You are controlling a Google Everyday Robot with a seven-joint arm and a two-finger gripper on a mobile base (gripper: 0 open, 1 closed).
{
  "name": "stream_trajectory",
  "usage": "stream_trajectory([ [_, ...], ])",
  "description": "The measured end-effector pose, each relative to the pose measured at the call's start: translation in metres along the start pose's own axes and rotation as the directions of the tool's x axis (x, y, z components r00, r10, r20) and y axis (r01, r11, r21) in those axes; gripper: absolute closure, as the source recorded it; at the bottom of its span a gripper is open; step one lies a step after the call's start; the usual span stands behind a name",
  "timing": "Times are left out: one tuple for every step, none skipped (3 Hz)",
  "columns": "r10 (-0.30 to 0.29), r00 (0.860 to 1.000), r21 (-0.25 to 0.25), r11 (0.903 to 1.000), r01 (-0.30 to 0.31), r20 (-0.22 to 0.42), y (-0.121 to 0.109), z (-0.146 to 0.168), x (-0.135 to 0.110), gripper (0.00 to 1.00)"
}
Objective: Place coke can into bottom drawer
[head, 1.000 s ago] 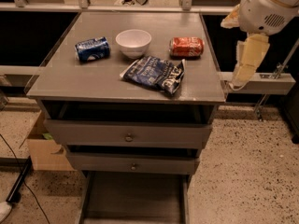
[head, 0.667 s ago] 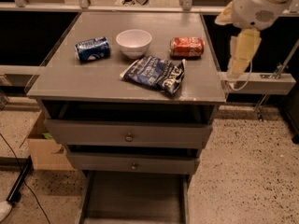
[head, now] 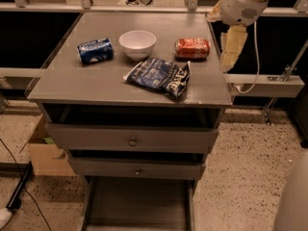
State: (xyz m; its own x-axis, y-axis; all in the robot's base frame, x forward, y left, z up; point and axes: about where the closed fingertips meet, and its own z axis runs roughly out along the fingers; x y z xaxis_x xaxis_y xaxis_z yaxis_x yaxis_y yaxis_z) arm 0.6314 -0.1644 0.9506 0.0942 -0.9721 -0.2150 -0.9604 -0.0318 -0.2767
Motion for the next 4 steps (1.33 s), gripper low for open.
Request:
stream_trajectory([
  [0.0, 1.0, 0.001, 1.0, 0.0, 0.0, 0.0, 0.0, 0.0, 0.0],
  [-0.003, 1.0, -0.012, 0.9999, 0.003, -0.001, -0.007, 0.013, 0.004, 0.0],
  [0.009, 1.0, -0.048, 0.9988, -0.01, -0.015, -0.032, 0.056, 0.031, 0.0],
  [0.008, 1.0, -0.034, 0.9994, -0.009, -0.011, -0.037, 0.06, 0.03, 0.0],
])
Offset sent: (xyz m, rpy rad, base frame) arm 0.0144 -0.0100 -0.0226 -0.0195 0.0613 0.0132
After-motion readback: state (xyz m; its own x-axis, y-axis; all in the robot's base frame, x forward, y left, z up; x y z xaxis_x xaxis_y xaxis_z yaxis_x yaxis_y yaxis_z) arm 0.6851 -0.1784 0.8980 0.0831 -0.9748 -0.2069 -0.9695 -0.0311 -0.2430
